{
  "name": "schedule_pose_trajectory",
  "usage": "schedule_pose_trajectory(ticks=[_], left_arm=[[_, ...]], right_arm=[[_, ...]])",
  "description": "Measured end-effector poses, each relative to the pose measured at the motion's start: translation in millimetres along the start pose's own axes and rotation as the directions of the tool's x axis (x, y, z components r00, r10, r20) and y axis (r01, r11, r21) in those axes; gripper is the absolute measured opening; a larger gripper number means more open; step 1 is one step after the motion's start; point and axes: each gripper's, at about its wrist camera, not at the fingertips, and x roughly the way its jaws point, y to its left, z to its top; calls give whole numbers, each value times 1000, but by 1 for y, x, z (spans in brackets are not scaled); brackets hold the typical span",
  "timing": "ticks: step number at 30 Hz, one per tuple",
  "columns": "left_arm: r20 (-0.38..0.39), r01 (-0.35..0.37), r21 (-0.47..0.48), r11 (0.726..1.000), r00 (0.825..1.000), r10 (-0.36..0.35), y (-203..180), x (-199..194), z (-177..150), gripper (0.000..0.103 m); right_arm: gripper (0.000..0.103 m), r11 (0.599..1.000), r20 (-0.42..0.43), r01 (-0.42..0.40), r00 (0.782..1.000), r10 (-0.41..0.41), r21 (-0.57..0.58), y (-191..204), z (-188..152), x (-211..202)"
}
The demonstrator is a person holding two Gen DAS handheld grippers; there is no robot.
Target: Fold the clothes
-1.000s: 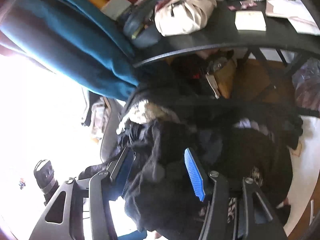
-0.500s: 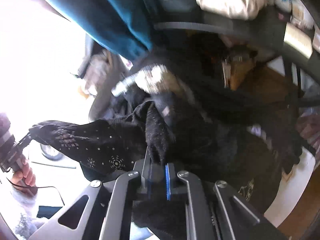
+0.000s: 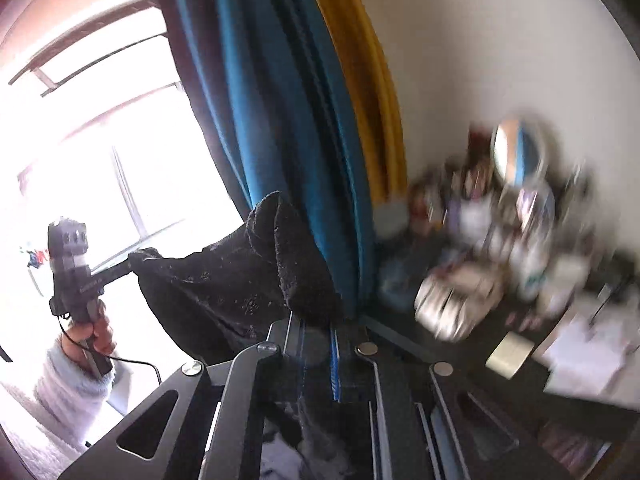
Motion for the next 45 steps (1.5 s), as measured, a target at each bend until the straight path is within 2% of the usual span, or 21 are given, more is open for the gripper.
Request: schedule_pose_trajectory(ticks=[2,5,9,14,19,22,26,30,33,37,40,45], left_arm=[[25,70,-8,998,997,-69,-9,-8,14,6],[60,169,-12,986,984,-168,-22,-19,33,6],[61,273,11,962,960,-274,-44,-22,21,6],[-20,380,-47,924,924,-381,-77,0,-14,6],[-104,437,-39,899,893,-438,-141,24,-39,6],[-134,477,-26,879,869,-476,-190,33,-52,6],[-120,515,-31,857,849,-514,-267,49,-67,6],[-65,523,-32,851,849,-524,-363,65,-80,6],[-45,544,-60,837,836,-547,-425,78,-80,6],[-30,567,-92,819,820,-571,-498,102,-72,6],[-39,560,-86,824,824,-565,-539,115,-63,6],[-34,565,-18,825,824,-566,-595,131,-51,6]], right_arm=[[9,998,62,51,997,-49,-32,19,10,-40],[9,991,111,129,986,-123,-46,48,11,-86],[9,972,127,237,964,-235,-4,76,-15,-132],[9,931,71,353,930,-360,95,88,-65,-172],[9,879,26,419,900,-436,227,74,-116,-223],[9,850,30,445,881,-472,282,59,-140,-267],[9,821,52,471,857,-512,323,30,-162,-338],[9,815,95,481,840,-534,324,-13,-172,-420],[9,805,107,502,824,-556,316,-48,-166,-478],[9,779,106,578,783,-613,243,-84,-137,-543],[9,743,129,643,734,-667,185,-108,-115,-590],[9,691,155,707,673,-723,153,-146,-90,-648]])
